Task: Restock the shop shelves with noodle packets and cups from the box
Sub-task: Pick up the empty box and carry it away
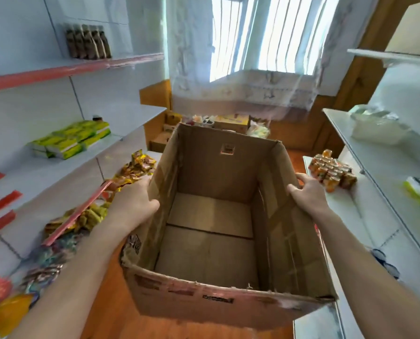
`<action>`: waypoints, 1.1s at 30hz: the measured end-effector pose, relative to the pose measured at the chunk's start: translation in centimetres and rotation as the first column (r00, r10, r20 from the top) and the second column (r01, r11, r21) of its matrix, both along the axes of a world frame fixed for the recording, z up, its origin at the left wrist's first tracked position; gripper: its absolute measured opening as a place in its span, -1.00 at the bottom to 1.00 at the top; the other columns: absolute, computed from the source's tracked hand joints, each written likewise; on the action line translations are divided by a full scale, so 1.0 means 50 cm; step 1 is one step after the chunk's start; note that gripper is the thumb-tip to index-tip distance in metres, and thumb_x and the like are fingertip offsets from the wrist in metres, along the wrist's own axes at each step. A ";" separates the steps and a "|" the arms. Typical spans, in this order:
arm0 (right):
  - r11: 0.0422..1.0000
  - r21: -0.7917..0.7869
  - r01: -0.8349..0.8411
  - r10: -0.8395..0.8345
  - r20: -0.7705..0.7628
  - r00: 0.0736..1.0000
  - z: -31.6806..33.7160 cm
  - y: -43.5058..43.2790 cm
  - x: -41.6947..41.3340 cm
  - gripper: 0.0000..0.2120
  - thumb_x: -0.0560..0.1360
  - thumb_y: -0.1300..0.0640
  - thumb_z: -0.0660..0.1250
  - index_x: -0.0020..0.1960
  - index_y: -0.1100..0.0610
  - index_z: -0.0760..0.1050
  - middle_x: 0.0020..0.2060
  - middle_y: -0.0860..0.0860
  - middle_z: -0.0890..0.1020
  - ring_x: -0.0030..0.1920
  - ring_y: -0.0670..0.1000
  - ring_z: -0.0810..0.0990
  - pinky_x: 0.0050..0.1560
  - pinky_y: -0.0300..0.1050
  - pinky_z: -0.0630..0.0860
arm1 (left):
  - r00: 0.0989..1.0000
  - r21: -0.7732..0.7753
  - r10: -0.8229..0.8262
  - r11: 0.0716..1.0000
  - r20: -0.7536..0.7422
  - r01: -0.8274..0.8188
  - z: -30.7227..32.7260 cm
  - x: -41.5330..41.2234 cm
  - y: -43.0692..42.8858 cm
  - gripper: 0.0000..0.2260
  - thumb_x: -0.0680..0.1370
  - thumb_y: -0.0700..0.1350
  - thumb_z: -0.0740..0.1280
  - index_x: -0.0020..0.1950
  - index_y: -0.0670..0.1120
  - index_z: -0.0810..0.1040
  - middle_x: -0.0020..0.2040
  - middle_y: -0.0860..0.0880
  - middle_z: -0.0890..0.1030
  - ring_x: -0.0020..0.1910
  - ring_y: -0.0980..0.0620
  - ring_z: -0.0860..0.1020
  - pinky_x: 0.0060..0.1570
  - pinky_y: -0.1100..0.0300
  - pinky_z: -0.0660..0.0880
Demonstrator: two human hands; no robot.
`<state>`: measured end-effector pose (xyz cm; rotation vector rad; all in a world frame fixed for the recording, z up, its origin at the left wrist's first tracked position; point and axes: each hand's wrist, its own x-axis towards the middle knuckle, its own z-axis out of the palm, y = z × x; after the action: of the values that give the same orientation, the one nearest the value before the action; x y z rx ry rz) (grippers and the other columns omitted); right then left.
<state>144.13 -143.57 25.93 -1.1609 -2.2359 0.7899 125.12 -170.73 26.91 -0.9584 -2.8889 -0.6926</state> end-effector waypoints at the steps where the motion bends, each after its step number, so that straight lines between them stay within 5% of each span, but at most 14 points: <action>1: 1.000 -0.002 0.017 -0.017 0.002 1.000 -0.006 0.039 -0.024 -0.60 0.53 0.21 0.23 0.35 0.25 0.36 0.27 0.18 0.50 0.24 0.19 0.48 0.18 -0.07 0.42 | 1.000 0.003 -0.021 1.000 0.004 0.021 -0.005 -0.033 0.044 -0.66 0.43 -0.20 0.33 0.20 -0.15 0.49 0.06 -0.22 0.60 0.04 -0.22 0.54 -0.12 0.10 0.41; 16: 0.995 0.000 0.101 -0.101 0.041 0.994 0.008 0.650 -0.449 -0.59 0.53 0.18 0.23 0.36 0.23 0.35 0.25 0.18 0.51 0.22 0.19 0.49 0.20 0.05 0.44 | 0.989 0.020 -0.098 0.995 0.111 0.097 -0.025 -0.514 0.685 -0.60 0.47 -0.18 0.30 0.31 -0.14 0.43 0.10 -0.16 0.59 0.07 -0.14 0.54 0.00 0.05 0.49; 21: 0.991 0.002 0.136 -0.135 0.057 0.989 -0.015 0.852 -0.631 -0.57 0.54 0.14 0.22 0.39 0.21 0.32 0.31 0.17 0.47 0.27 0.19 0.46 0.24 0.06 0.43 | 0.983 0.018 -0.142 0.990 0.118 0.141 -0.044 -0.713 0.902 -0.68 0.47 -0.18 0.29 0.22 -0.13 0.46 -0.03 -0.10 0.59 -0.07 -0.07 0.54 -0.22 0.19 0.41; 28: 0.976 -0.020 0.218 -0.217 0.050 0.975 -0.005 1.110 -0.850 -0.57 0.56 0.16 0.21 0.40 0.21 0.29 0.32 0.15 0.45 0.28 0.17 0.46 0.18 -0.04 0.45 | 0.972 -0.010 -0.202 0.979 0.120 0.204 -0.014 -0.955 1.205 -0.56 0.50 -0.18 0.28 0.38 -0.13 0.36 0.24 -0.13 0.54 0.21 -0.12 0.50 0.15 0.08 0.44; 33: 0.964 -0.017 0.267 -0.266 0.027 0.964 -0.008 1.315 -0.978 -0.57 0.55 0.15 0.23 0.39 0.20 0.31 0.30 0.15 0.47 0.26 0.18 0.48 0.17 -0.03 0.46 | 0.960 -0.007 -0.248 0.968 0.128 0.251 -0.002 -1.099 1.420 -0.62 0.51 -0.18 0.28 0.33 -0.14 0.38 0.16 -0.13 0.58 0.13 -0.12 0.54 0.12 0.08 0.48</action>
<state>95.23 -77.81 25.54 -1.4505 -2.0355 0.6930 70.17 -99.73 26.81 -1.3472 -2.9170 -0.7598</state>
